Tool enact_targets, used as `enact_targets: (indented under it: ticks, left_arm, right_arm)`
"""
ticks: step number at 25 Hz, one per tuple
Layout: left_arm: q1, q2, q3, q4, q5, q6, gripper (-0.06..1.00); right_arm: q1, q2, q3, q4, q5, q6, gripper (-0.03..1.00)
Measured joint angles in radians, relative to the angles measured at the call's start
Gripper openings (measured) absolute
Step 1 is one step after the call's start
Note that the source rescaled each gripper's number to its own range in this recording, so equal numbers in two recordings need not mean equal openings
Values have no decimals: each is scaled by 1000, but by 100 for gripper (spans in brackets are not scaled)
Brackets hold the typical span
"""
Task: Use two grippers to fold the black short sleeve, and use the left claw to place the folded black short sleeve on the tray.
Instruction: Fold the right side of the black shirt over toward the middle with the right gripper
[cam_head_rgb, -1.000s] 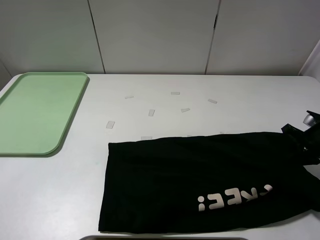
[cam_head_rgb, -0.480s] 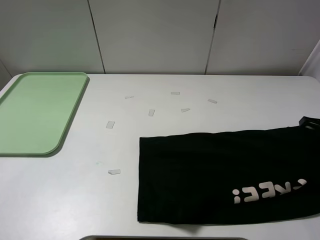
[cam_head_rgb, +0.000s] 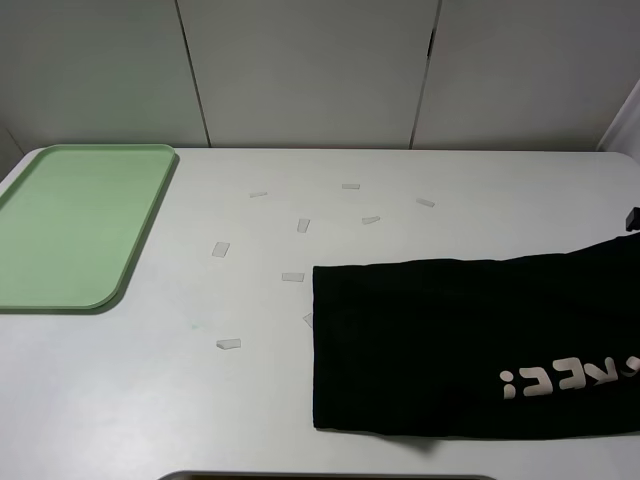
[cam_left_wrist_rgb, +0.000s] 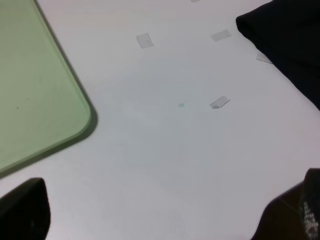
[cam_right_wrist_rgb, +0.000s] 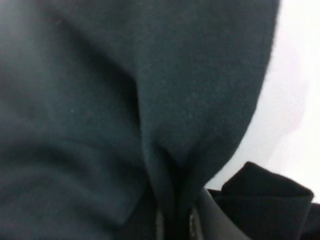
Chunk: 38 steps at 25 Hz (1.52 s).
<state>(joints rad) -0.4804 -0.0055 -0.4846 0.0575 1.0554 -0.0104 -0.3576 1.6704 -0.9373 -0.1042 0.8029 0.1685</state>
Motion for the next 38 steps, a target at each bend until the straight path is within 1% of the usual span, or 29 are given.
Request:
enact_targets:
  ticks: [6, 10, 12, 15, 19, 26, 32, 36, 37, 38]
  left_arm:
    - [0, 0, 0, 0, 0, 0, 100]
    - [0, 0, 0, 0, 0, 0, 100]
    - [0, 0, 0, 0, 0, 0, 100]
    - [0, 0, 0, 0, 0, 0, 100]
    - [0, 0, 0, 0, 0, 0, 100]
    - [0, 0, 0, 4, 0, 0, 100]
    - [0, 0, 0, 7, 0, 0, 100]
    - [0, 0, 0, 7, 0, 0, 100]
    - [0, 0, 0, 7, 0, 0, 100]
    - [0, 0, 0, 7, 0, 0, 100]
  right_arm:
    - [106, -84, 0, -3, 62, 65, 3]
    - [192, -115, 0, -1, 116, 118, 3]
    - [239, -119, 0, 9, 138, 141, 3]
    - [307, -120, 0, 51, 157, 155, 3]
    - [388, -121, 0, 133, 161, 156, 3]
    - [497, -121, 0, 234, 113, 160, 3]
    - [561, -121, 0, 249, 96, 162, 3]
    - [570, -121, 0, 251, 93, 152, 3]
    - [570, -121, 0, 250, 93, 140, 5]
    - [570, -121, 0, 250, 93, 119, 8]
